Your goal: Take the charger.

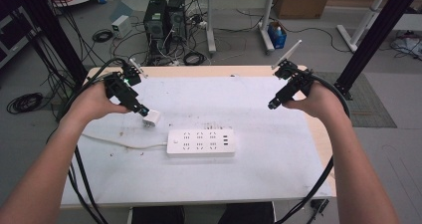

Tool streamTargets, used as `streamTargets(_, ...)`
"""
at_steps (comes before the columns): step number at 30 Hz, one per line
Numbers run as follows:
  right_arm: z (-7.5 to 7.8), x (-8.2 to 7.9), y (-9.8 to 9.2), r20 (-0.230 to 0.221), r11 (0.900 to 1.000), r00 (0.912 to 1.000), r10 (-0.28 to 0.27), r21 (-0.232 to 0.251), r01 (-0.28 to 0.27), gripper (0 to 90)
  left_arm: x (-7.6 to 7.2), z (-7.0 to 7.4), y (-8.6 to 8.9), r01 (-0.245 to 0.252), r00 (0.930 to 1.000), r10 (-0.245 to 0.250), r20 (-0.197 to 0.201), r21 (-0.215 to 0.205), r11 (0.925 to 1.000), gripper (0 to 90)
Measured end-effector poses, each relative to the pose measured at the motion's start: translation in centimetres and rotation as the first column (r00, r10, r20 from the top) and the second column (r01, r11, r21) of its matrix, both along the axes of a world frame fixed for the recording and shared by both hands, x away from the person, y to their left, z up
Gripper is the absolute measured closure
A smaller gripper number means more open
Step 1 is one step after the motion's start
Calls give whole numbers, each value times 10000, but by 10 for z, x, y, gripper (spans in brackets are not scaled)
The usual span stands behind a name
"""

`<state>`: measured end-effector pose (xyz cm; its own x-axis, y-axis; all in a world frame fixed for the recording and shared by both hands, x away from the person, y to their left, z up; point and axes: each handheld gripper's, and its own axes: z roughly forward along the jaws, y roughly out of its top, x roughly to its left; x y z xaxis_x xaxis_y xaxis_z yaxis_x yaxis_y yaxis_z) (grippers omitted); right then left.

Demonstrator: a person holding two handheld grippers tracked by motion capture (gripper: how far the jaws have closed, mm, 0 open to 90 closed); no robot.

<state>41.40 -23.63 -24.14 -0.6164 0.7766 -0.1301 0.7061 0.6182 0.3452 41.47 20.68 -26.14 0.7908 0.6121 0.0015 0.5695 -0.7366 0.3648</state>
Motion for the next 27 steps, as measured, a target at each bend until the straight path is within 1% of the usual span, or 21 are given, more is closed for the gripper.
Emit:
streamTargets(3, -1, -1, -1, -10, 10000, 10000, -53, -14, 53, 125, 1, -1, -1, -66, 10000, 66, 2, 67, 10000, 213)
streamTargets(4, -1, -1, -1, -13, 10000, 10000, -28, 32, 28, 125, 2, -3, -2, -160, 9998, 160, -92, 30, 9999, 213)
streamTargets(5, -2, -1, -2, -4, 10000, 10000, 37, 38, -37, 125, 2, -3, -2, -160, 9998, 160, -92, 30, 9999, 213)
streamTargets(7, -3, 0, -2, 12, 10000, 10000, 32, 10, -32, 125, 5, -6, -3, -422, 9991, 421, -67, -64, 9991, 213)
streamTargets(8, -3, 0, -3, 20, 10000, 10000, 19, -6, -19, 125, 6, -7, -3, -605, 9981, 604, -101, -98, 9981, 213)
streamTargets(9, -2, 0, -3, 20, 9999, 9999, -115, 29, 115, 125, 8, -9, -3, -752, 9971, 751, -100, -93, 9971, 213)
streamTargets(11, -3, 1, -4, 84, 9999, 10000, -43, 98, 42, 125, 11, -13, -3, -1109, 9938, 1105, -153, -223, 9936, 213)
streamTargets(13, -3, 1, -3, 114, 10000, 9999, -38, 92, 37, 125, 15, -19, -4, -1353, 9906, 1349, -211, -189, 9906, 213)
streamTargets(14, -3, 2, -3, 130, 10000, 9999, -58, 75, 57, 125, 17, -22, -4, -1457, 9890, 1453, -277, -139, 9892, 213)
streamTargets(16, -4, 3, -3, 176, 10000, 9998, -21, 64, 20, 125, 21, -28, -6, -1560, 9873, 1553, -342, -180, 9876, 213)
streamTargets(17, -5, 3, -3, 146, 9999, 9999, -33, 136, 31, 125, 24, -32, -8, -1644, 9858, 1635, -388, -207, 9862, 213)
streamTargets(21, -9, 4, -4, 142, 9999, 9999, 21, 163, -23, 125, 34, -51, -11, -2092, 9771, 2084, -425, -169, 9777, 213)
streamTargets(24, -11, 2, -5, 163, 9997, 9998, 76, 230, -80, 126, 41, -67, -11, -2567, 9646, 2555, -651, -102, 9664, 213)
streamTargets(25, -11, 1, -5, 148, 9997, 9999, 31, 257, -35, 125, 41, -67, -11, -2567, 9646, 2555, -651, -102, 9664, 213)
streamTargets(26, -12, 1, -5, 115, 9996, 9999, 26, 277, -29, 126, 45, -78, -11, -2759, 9582, 2748, -798, -29, 9612, 213)
streamTargets(27, -12, 1, -5, 159, 9996, 9998, 103, 268, -107, 125, 46, -81, -11, -2901, 9538, 2891, -814, 0, 9570, 213)
